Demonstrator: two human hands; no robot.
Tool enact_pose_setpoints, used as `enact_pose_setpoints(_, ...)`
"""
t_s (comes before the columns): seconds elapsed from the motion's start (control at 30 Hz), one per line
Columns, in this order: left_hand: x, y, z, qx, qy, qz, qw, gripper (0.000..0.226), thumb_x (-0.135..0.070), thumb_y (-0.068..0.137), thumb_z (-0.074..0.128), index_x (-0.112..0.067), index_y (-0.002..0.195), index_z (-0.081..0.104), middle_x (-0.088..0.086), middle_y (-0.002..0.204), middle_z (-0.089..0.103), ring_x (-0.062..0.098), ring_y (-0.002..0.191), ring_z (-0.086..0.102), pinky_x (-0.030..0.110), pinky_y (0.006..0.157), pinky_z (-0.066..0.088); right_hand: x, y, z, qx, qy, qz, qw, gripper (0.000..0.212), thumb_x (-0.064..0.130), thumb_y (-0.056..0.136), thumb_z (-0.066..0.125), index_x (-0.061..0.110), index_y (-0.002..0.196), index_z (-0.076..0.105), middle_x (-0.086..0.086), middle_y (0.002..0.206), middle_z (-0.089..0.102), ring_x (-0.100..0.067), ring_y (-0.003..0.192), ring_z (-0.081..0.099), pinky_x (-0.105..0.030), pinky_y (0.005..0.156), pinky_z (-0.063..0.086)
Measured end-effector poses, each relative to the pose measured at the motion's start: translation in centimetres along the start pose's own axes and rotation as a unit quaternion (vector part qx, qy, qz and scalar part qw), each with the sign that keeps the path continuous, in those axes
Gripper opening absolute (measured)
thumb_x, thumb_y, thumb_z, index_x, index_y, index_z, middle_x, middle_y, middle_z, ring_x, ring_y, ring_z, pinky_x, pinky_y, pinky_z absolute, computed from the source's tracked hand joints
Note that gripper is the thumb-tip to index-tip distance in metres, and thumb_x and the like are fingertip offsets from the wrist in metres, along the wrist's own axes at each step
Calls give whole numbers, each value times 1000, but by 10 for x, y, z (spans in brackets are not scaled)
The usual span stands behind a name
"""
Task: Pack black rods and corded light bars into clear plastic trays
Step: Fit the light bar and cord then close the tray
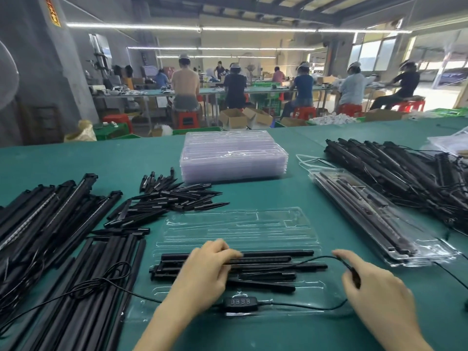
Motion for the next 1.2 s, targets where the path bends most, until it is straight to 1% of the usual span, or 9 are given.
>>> enact_pose_setpoints(0.1,-42,6,25,55,-2,68,996,44,-37,101,35,-38,145,32,-23,149,31,-2,137,22,22,112,15,16,-6,-16,-110,-45,-87,989,35,2,63,78,24,91,78,1,56,57,-22,50,59,-27,43,42)
enact_pose_setpoints(0.2,-73,7,58,138,21,115,983,52,-45,102,24,-35,151,12,-23,157,4,-4,143,-4,28,117,-8,24,-16,-19,-208,-86,-208,952,33,13,78,46,13,90,78,-2,56,49,-27,50,53,-34,47,45)
enact_pose_setpoints(0.3,-81,9,74,168,28,112,979,54,-47,101,22,-31,152,12,-18,158,9,0,144,-3,37,116,-16,23,-18,-4,-186,-132,-273,935,42,18,80,38,9,94,77,-3,62,51,-27,57,53,-37,60,32)
enact_pose_setpoints(0.5,-102,18,84,165,4,115,980,55,-42,102,26,-31,152,8,-16,157,14,1,142,8,43,114,-6,33,-28,-3,-165,-124,-371,905,45,22,79,41,8,109,72,1,72,59,-21,76,42,-37,65,29)
enact_pose_setpoints(0.67,-96,31,81,152,-16,82,985,56,-22,100,27,-33,152,10,-10,149,27,8,134,19,40,108,5,43,-38,4,-137,-125,-474,861,64,5,73,37,19,134,50,8,67,49,-19,72,38,-32,65,26)
enact_pose_setpoints(0.8,-91,36,81,179,-66,67,979,56,-15,95,31,-44,144,31,-9,135,37,5,126,22,37,106,6,42,-38,3,-123,-42,-500,856,51,-2,91,21,15,103,68,13,79,60,-13,71,50,-25,67,32)
enact_pose_setpoints(0.9,-89,39,79,180,-124,57,974,56,-15,95,31,-44,142,35,-11,131,41,2,122,24,31,103,7,48,-40,0,-102,15,-532,841,50,7,101,28,17,81,72,14,91,68,-13,73,46,-21,64,38)
enact_pose_setpoints(1.0,-87,38,77,179,-154,56,970,55,-12,94,34,-39,141,40,-13,138,43,2,124,24,27,102,8,54,-45,-3,-102,65,-559,820,49,16,103,32,16,72,70,15,103,70,-13,74,48,-20,66,44)
enact_pose_setpoints(1.2,-88,32,73,184,-187,74,962,51,-8,93,39,-26,141,45,-5,148,37,9,136,25,24,115,13,58,-44,-8,-139,202,-508,826,40,13,98,44,14,70,72,11,97,71,-19,59,47,-24,63,46)
Point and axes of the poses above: each hand's wrist, its own y-axis towards the middle knuckle, its own z-axis out of the palm, x = y × z, the point moved 9 cm from there along y, towards the middle knuckle
